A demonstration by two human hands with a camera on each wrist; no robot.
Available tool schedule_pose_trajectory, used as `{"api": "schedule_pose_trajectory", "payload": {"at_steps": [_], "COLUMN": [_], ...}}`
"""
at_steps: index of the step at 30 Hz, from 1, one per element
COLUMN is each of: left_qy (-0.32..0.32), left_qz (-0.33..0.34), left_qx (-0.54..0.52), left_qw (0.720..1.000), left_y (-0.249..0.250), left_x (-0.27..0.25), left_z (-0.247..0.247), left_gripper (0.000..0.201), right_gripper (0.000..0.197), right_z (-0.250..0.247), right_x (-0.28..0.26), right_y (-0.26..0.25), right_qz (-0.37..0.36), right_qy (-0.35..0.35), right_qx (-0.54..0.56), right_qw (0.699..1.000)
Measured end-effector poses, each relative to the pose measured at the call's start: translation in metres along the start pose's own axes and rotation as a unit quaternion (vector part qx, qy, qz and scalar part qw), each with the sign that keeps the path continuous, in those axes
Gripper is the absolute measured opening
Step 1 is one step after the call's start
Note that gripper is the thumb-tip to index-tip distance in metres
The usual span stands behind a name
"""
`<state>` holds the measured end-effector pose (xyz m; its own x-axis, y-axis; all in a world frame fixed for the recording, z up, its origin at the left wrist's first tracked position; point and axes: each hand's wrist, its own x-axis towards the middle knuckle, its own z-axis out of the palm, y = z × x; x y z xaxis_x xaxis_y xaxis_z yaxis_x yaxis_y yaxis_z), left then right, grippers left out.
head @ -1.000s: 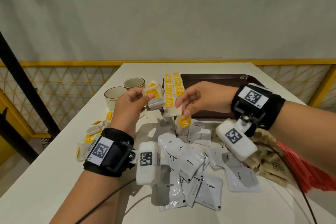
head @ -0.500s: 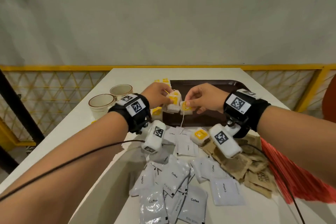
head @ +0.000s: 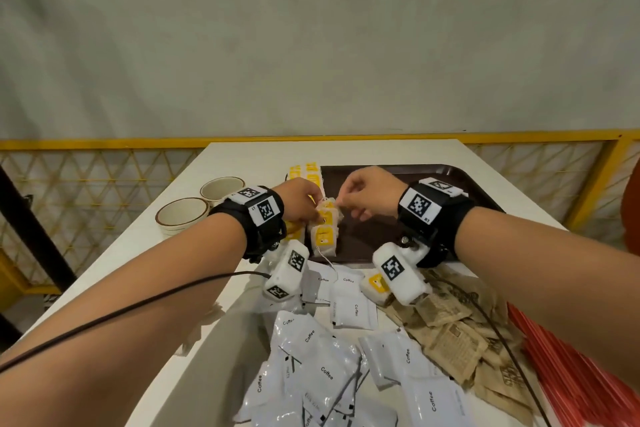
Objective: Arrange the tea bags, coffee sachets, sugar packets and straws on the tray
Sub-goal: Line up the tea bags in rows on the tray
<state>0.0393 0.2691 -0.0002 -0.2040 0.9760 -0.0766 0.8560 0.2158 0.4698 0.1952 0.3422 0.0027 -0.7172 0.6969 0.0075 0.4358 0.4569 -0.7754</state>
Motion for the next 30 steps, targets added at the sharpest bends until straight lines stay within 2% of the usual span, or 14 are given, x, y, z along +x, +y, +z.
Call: {"api": "schedule_pose_trajectory", "payload": {"at_steps": [2, 4, 5, 8, 11, 14, 19, 23, 27, 30], "left_qy": [-0.002, -0.004, -0.004, 0.000, 0.010, 0.012, -0.009, -0.036, -0.054, -0.023], "left_qz": [0.007, 0.013, 0.015, 0.016, 0.018, 0.020, 0.034, 0.029, 0.027, 0.017], "left_qx": [0.014, 0.007, 0.002, -0.004, 0.064, 0.100, 0.109, 0.122, 0.085, 0.046], "left_qw": [1.000, 1.000, 1.000, 1.000, 0.998, 0.995, 0.993, 0.991, 0.995, 0.999], "left_y": [0.001, 0.001, 0.000, -0.005, -0.005, -0.004, -0.003, 0.000, -0.002, -0.004], "left_x": [0.000, -0.001, -0.001, -0.003, -0.003, 0.000, 0.001, -0.002, -0.004, -0.004], "left_z": [-0.001, -0.002, -0.002, -0.004, -0.005, -0.006, -0.012, -0.015, -0.019, -0.014], "left_gripper": [0.016, 0.019, 0.019, 0.021, 0.024, 0.025, 0.022, 0.021, 0.009, 0.008], "right_gripper": [0.022, 0.044, 0.046, 0.027, 0.013, 0.011, 0.013, 0.006, 0.006, 0.009], "right_z": [-0.005, -0.004, -0.002, -0.001, -0.006, -0.006, 0.003, 0.011, 0.021, 0.023], "right_x": [0.008, 0.014, 0.015, 0.022, 0.026, 0.027, 0.033, 0.036, 0.039, 0.036], "right_y": [0.005, 0.008, 0.009, 0.012, 0.013, 0.014, 0.018, 0.010, 0.007, 0.007], "right_qz": [-0.007, -0.014, -0.017, -0.023, -0.013, 0.005, 0.036, 0.022, 0.028, 0.037], "right_qy": [0.003, -0.053, -0.076, -0.081, -0.059, -0.059, 0.000, -0.009, -0.003, -0.040], "right_qx": [-0.027, -0.071, -0.084, -0.106, -0.109, -0.086, -0.042, -0.040, -0.038, -0.042], "right_qw": [1.000, 0.996, 0.993, 0.991, 0.992, 0.995, 0.998, 0.999, 0.999, 0.998]}}
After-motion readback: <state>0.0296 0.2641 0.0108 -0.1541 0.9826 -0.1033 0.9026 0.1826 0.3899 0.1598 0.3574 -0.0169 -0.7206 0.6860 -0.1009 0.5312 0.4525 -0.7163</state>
